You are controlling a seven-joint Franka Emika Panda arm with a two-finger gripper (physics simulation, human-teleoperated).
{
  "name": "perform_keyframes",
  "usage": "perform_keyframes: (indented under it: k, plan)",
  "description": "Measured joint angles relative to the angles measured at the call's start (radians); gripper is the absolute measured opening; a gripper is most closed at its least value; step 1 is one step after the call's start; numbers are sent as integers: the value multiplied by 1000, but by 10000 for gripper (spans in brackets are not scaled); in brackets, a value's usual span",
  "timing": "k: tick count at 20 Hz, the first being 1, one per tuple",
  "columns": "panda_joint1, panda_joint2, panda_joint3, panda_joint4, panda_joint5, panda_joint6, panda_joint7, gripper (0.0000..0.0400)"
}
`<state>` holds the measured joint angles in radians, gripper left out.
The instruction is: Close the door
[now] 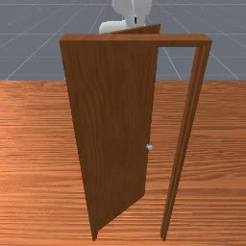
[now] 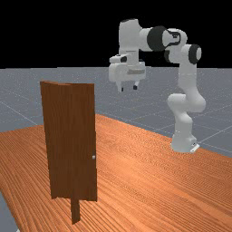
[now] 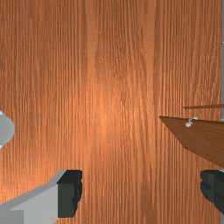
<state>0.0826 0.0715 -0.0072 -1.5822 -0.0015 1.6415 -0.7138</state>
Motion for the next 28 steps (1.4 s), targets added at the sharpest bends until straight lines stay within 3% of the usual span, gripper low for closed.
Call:
perform_keyframes:
  k: [2, 3, 5, 7, 28]
  plan:
    - [-1, 7, -1, 152, 0, -79, 0, 400]
    - [0, -1, 1, 145, -17, -71, 6, 400]
    - [-2, -47, -1, -143, -1, 228, 1, 400]
    - [-2, -2, -1, -302, -1, 403, 1, 400]
    - [-4, 35, -2, -414, -2, 550, -1, 400]
